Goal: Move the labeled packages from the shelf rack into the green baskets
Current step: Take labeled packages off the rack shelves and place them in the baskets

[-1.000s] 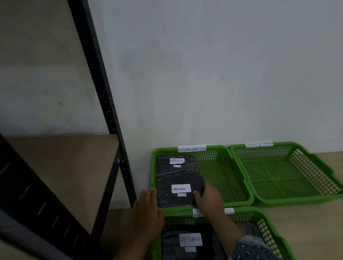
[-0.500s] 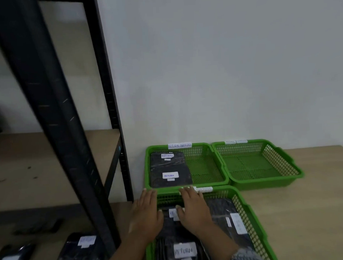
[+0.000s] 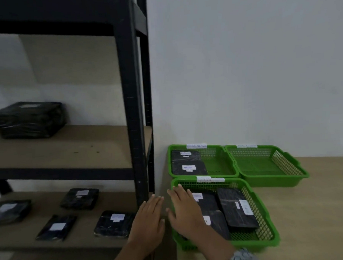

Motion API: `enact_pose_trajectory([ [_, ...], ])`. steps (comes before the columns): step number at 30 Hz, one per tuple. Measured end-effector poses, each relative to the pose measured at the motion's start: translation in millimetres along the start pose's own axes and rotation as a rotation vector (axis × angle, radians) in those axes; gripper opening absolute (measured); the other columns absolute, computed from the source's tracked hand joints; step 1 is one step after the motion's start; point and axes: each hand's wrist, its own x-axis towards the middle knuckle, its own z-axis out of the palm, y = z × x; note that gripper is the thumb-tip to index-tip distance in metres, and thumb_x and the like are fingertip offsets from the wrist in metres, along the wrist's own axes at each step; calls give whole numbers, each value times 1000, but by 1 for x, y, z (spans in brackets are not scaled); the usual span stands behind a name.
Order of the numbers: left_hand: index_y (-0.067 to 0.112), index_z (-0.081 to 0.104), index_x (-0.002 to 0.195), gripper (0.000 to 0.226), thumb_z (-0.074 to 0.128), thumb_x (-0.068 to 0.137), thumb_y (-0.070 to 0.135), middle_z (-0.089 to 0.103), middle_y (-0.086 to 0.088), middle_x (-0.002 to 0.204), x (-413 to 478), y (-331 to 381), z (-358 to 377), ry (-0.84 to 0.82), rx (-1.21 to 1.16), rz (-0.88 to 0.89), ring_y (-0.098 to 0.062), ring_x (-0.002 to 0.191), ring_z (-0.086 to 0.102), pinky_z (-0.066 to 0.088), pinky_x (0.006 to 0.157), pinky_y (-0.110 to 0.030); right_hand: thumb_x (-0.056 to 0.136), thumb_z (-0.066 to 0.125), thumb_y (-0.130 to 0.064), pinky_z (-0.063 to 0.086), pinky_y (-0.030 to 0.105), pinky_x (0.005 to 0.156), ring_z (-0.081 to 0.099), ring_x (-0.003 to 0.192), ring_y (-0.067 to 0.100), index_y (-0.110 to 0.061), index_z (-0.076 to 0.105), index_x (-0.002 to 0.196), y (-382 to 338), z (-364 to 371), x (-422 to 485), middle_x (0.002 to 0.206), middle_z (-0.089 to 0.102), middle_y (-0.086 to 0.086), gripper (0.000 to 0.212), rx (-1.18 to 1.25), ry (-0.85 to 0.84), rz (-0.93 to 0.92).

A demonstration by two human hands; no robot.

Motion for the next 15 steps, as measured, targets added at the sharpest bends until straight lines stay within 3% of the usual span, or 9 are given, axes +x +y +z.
enact_pose_trajectory([
  [3, 10, 46, 132, 56, 38, 82, 33, 54, -5, 133, -13, -25, -24, 52, 31, -57, -19, 127, 42, 30, 105, -39, 80, 46, -39, 36, 45, 104, 52, 126, 25, -16, 55, 125, -36, 7, 15, 129, 60, 5, 51, -39, 68, -35],
  [8, 12, 41, 136, 57, 43, 83, 34, 45, -7, 140, -34, -93, -72, 116, 80, -159, -19, 133, 34, 24, 107, -40, 83, 43, -36, 36, 43, 106, 51, 127, 21, -16, 54, 126, -115, 21, 52, 129, 60, 2, 49, -6, 164, -108],
  [11, 11, 47, 130, 57, 38, 80, 36, 54, -7, 133, -52, -148, -103, 132, 154, -188, -19, 127, 44, 33, 103, -39, 87, 39, -31, 29, 43, 112, 42, 134, 21, -15, 50, 131, -172, 30, 74, 135, 55, 3, 48, 101, 211, -170],
  [15, 8, 49, 129, 56, 37, 81, 34, 54, -7, 132, -69, -216, -149, 187, 222, -199, -20, 127, 44, 33, 103, -40, 88, 37, -30, 25, 44, 115, 38, 137, 22, -13, 47, 133, -241, 46, 112, 138, 51, 6, 50, 127, 233, -219],
])
